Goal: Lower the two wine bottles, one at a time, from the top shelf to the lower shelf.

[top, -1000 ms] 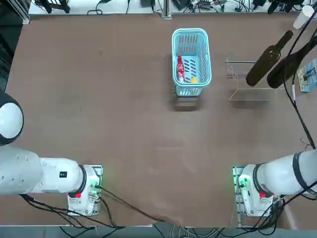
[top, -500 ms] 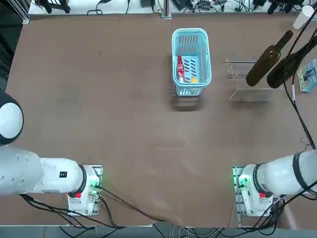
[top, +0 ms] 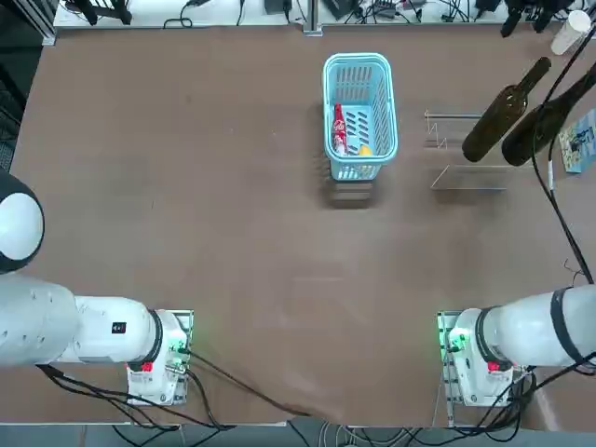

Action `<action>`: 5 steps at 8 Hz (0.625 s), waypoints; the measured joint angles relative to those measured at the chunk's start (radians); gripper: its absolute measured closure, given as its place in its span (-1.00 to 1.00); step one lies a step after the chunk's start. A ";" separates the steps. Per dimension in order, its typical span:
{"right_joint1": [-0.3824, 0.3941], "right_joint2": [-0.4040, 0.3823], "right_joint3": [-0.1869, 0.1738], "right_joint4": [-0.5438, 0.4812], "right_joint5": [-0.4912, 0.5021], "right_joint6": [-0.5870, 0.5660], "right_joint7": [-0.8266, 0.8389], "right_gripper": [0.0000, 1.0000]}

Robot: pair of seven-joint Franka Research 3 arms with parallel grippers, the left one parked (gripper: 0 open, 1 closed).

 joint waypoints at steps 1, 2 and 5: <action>0.000 -0.015 0.000 -0.001 0.000 -0.032 0.000 -1.00; 0.000 -0.027 0.000 -0.003 0.000 -0.060 0.000 -1.00; 0.000 -0.069 0.001 -0.062 -0.008 -0.095 0.023 -1.00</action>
